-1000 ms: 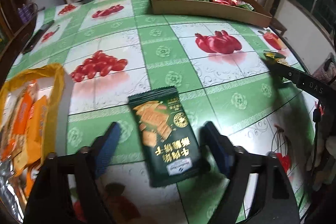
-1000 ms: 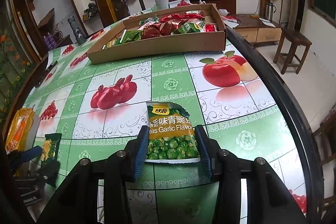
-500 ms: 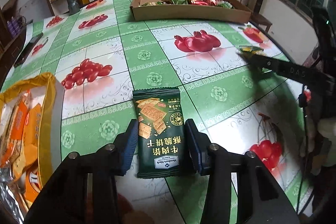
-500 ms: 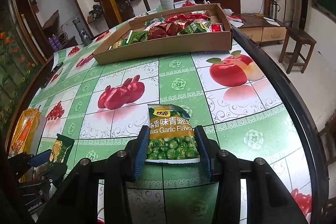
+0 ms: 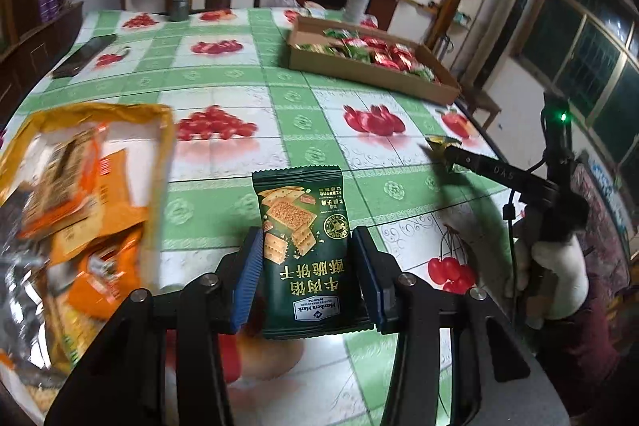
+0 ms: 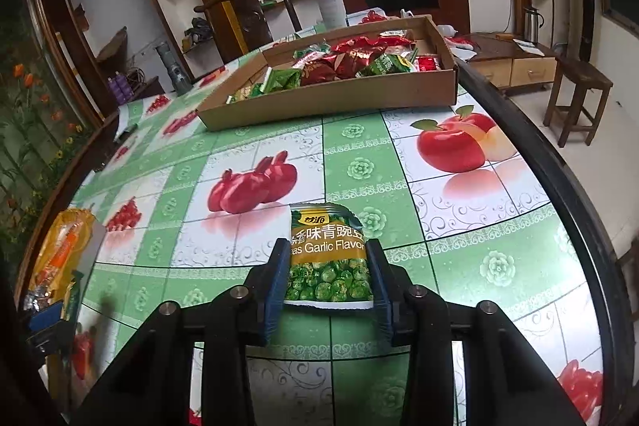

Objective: Organize snacks
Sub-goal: 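Carry green cracker pack with left and pea bag with right into the tray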

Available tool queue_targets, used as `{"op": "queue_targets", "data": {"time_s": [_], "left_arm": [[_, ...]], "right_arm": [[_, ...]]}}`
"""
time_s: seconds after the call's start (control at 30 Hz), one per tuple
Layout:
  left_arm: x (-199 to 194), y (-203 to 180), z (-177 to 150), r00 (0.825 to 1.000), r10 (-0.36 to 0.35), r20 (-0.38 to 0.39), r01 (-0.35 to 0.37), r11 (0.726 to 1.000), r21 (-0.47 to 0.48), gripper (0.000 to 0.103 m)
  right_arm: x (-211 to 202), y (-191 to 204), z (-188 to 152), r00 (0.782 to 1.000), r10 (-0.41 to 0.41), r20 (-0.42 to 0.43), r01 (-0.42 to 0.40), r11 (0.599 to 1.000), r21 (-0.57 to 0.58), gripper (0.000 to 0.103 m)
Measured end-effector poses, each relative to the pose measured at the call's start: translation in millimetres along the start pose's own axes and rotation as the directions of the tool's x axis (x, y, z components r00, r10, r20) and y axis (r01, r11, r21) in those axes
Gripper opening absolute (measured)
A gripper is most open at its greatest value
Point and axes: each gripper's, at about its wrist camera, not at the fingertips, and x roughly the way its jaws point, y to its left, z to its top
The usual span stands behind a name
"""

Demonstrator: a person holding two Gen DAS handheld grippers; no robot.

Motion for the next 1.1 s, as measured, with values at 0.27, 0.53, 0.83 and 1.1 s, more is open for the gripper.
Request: {"op": "queue_targets", "data": {"time_s": [0.27,0.53,0.83,1.1], "left_arm": [[-45,46,-13,0.997,0.022,0.076,-0.015,0.996,-0.091,0.043],[-84,103,-27,0.984,0.105,0.141,-0.075,0.977,-0.200,0.043],[-88,155,-35,0.983,0.134,0.126,-0.088,0.945,-0.315,0.043],[-79,179,-14,0.982,0.149,0.116,-0.106,0.944,-0.314,0.043]], "right_arm": [[-11,7,-2,0.999,0.014,0.046,-0.014,1.000,0.001,0.039],[-27,61,-5,0.984,0.176,-0.023,-0.177,0.984,-0.032,0.039],[-22,180,-9,0.935,0.325,-0.144,-0.347,0.922,-0.171,0.038],[4,276,-14,0.903,0.360,-0.235,-0.415,0.873,-0.256,0.038]]}}
